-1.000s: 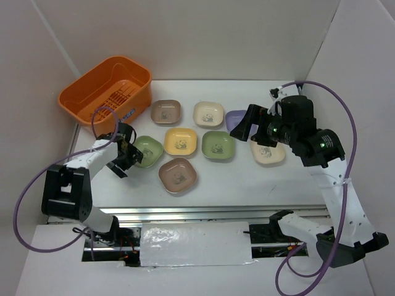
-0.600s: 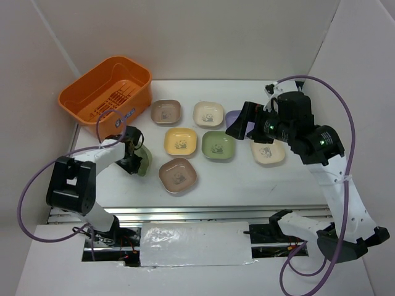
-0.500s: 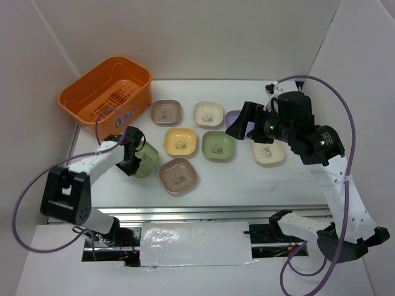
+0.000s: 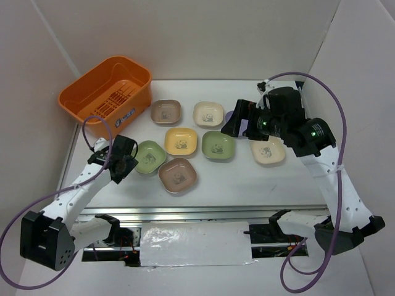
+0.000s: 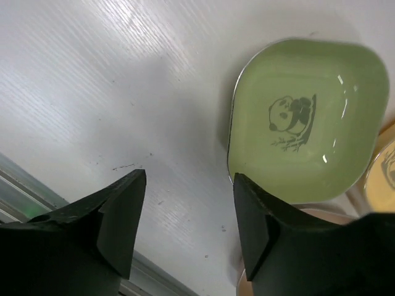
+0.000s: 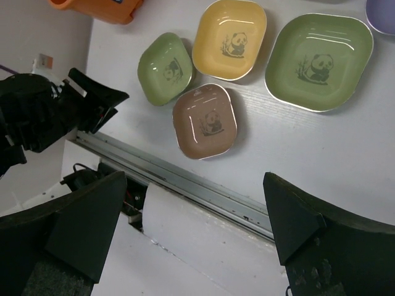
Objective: Place the plates into the plastic bin on the countertop
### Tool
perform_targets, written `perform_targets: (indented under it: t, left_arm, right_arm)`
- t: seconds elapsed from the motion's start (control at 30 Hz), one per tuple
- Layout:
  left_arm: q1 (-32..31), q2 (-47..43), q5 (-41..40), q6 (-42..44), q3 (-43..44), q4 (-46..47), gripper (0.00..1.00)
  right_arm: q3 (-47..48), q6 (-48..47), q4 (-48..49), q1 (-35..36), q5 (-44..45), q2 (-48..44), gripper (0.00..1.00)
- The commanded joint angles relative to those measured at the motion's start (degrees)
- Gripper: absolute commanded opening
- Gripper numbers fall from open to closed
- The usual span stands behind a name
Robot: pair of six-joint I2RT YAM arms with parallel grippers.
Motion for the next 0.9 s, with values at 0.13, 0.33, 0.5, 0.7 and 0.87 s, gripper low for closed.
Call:
perform_targets:
  t: [0.13,0.33,0.5,0.7,0.87]
  left_arm:
    - [5.14,2.84,8.51,6.26,-4.23,15.86,0.8]
    - [7.17,11.71,11.5,6.78,-6.78,23.77,0.72]
    - [7.44,19.19,12.57,6.87,-6.26,27.48,0.24]
    - [4.2,13.06,1.79,-2.07,3.3,2.13,0.0]
    - [1.02,-3.28,-0.01,6.93,11.84,1.09,0.0]
  right_arm:
    - [1.81,-0.4,0.4,1.6,0.23,-0.86,1.0]
    - [1.29,-0.49,0.49,1.78,0.76,-1.39,1.0]
    - [0.94,-0.58,0.14,2.04,1.29,-2.01,1.0]
    - [1.46,-0.49,-0.56,1.86,2.52,-2.88,1.0]
    - [-0.29,-0.31,0.58,1.25,2.44,-3.59,1.0]
